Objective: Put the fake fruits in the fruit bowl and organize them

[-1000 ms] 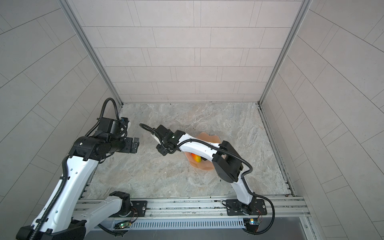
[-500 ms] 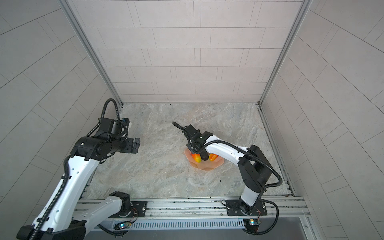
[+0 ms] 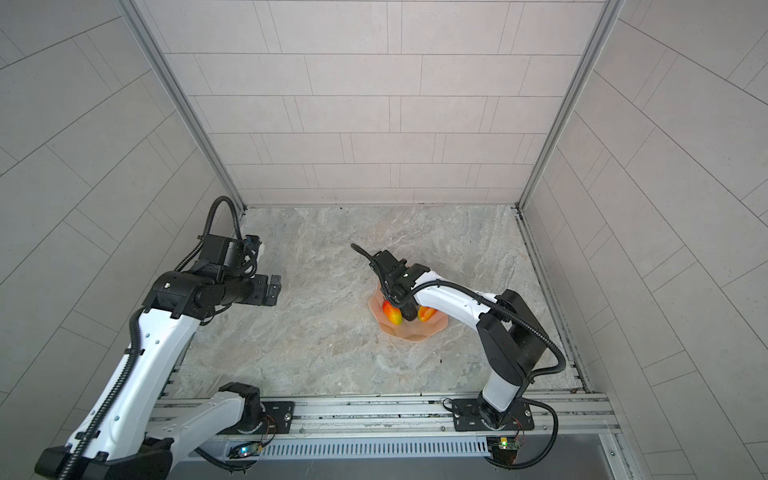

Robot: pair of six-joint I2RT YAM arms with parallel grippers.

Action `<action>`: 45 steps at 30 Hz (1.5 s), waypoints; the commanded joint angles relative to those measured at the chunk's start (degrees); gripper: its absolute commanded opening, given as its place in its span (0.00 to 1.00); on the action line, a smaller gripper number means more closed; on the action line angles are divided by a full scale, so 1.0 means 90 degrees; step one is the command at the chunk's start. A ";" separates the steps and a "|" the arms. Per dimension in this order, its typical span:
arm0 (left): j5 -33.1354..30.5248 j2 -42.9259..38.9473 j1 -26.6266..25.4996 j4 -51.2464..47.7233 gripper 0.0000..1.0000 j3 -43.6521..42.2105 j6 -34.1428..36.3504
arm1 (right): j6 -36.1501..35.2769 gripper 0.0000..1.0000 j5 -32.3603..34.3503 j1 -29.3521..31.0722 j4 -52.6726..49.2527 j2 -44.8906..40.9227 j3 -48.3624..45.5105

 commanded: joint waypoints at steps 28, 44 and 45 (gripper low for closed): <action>0.0017 0.0008 0.0000 0.0063 1.00 -0.0006 -0.0044 | -0.0150 0.97 -0.0092 -0.0102 -0.0213 -0.1232 0.0018; -0.1213 0.0014 0.0332 0.4307 1.00 -0.1904 -0.1161 | -0.0257 1.00 0.1471 -0.2588 0.4290 -0.5068 -0.4544; -0.1276 -0.0038 0.0335 0.4865 1.00 -0.2217 -0.1260 | -0.0308 1.00 0.1690 -0.2625 0.4633 -0.4959 -0.4748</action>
